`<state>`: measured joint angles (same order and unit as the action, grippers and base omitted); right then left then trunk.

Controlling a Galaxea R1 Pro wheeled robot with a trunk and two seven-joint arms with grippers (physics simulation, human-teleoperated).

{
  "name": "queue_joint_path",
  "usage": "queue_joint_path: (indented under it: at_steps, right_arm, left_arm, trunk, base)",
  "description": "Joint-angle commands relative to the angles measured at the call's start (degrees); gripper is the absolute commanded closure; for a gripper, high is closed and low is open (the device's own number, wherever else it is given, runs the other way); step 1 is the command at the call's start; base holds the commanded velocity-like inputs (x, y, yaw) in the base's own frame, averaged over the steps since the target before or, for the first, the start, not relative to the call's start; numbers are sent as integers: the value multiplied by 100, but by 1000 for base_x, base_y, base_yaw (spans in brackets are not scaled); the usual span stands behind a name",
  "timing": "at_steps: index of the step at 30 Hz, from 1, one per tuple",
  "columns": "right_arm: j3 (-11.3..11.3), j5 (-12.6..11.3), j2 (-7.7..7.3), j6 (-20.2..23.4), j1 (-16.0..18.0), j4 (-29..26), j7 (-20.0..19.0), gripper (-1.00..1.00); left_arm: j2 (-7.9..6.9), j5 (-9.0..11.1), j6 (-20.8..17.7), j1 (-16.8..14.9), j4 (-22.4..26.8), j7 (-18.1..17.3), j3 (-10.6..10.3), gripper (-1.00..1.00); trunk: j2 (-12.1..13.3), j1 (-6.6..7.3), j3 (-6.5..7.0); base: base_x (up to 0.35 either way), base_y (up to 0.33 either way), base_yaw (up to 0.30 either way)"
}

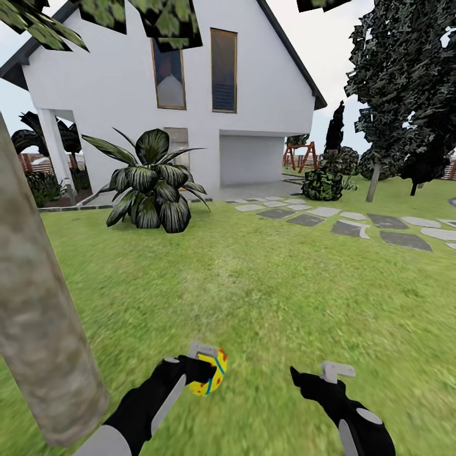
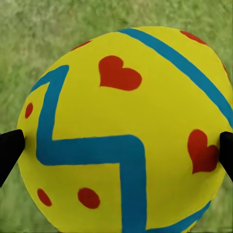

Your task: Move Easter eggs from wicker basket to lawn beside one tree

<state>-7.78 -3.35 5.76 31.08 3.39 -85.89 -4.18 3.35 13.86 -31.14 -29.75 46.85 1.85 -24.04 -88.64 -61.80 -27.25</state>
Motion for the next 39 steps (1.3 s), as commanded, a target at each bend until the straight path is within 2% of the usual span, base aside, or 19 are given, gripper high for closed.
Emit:
queue_joint_path:
  at_steps: [1, 4, 12, 15, 18, 20, 22, 25, 28, 30, 35, 39]
  right_arm:
    - [-73, -36, 8, 30, 4, -7, -23, -100]
    - [-208, -35, 5, 40, 4, -7, -39, -100]
    - [-223, -26, -4, 6, 4, -188, -21, -100]
    - [-224, -25, -4, 36, 3, -414, -22, -100]
    - [-218, -18, -10, 51, 29, -481, -25, -100]
    - [-216, 5, -25, 58, 71, -499, -29, -100]
    - [-215, 14, -35, 57, 91, -505, -30, -100]
    - [-207, 23, -45, 63, 154, -507, -44, -100]
    - [-209, 24, -199, 58, 164, -508, -56, -100]
    - [-211, 21, -230, 57, 169, -508, -63, -100]
    - [-198, 19, -241, 63, 171, -506, -57, -100]
    - [-180, 19, -242, 62, 171, -503, -57, -100]
  left_arm:
    - [-2, 41, -25, -4, -115, 49, -11, 100]
    - [-2, 46, -21, -4, -235, 76, -5, 100]
    - [5, 51, -89, -9, -275, 103, 71, 100]
    - [27, 86, -330, -14, -280, 498, 91, 100]
    - [45, 230, -396, -25, -337, 882, 134, 100]
    - [53, 457, -389, -87, -779, 1006, 153, 100]
    - [50, 722, -324, -167, -1210, 1040, 177, 100]
    - [50, 953, -217, -200, -1403, 1069, 224, 100]
    - [38, 997, -194, -206, -1442, 1088, 418, 100]
    - [40, 1004, -139, -201, -1448, 1085, 504, 100]
    - [45, 1014, 162, -198, -1662, 1083, 545, 100]
    - [50, 1022, 225, -193, -1836, 1080, 548, 100]
  trunk:
    - [-4, 0, -6]
    - [-4, 0, -6]
    - [-4, 0, -6]
    - [-4, 0, -6]
    - [-4, 0, -6]
    - [-4, 0, -6]
    - [-4, 0, -6]
    - [-4, 0, -6]
    - [-4, 0, -6]
    - [-4, 0, -6]
    - [-4, 0, -6]
    - [-4, 0, -6]
  base:
    - [0, 0, 0]
    - [0, 0, 0]
    - [0, 0, 0]
    - [0, 0, 0]
    - [0, 0, 0]
    - [0, 0, 0]
    - [0, 0, 0]
    - [0, 0, 0]
    - [0, 0, 0]
    - [0, 0, 0]
    - [0, 0, 0]
    - [0, 0, 0]
